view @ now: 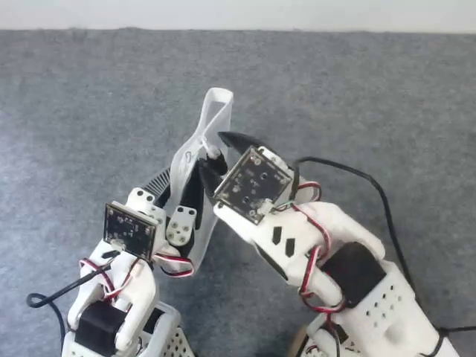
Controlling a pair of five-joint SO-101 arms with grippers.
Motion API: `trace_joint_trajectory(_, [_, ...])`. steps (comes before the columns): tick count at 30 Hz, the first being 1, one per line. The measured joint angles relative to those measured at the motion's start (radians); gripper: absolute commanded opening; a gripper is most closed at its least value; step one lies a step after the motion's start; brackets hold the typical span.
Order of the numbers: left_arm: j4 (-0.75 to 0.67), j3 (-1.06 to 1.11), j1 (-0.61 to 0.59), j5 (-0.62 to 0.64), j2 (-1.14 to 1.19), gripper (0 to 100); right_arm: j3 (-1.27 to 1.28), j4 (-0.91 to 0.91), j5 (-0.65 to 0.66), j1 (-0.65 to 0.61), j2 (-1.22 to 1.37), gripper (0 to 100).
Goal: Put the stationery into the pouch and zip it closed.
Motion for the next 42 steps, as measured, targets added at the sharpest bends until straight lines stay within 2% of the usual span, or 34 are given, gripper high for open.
trace_joint_trajectory(8, [0.000, 0.000, -0.005, 0.000, 0.000, 1, 0.092, -0.155, 0.003, 0.002, 0.000, 0.6])
trace_joint_trajectory(22, [-0.003, 0.000, 0.002, -0.006, 0.002, 1, 0.112, -0.350, -0.029, 0.163, 0.003, 0.7])
trace_joint_trajectory(42, [-0.003, 0.000, -0.005, -0.008, 0.003, 1, 0.112, -0.621, -0.037, 0.226, 0.252, 0.7])
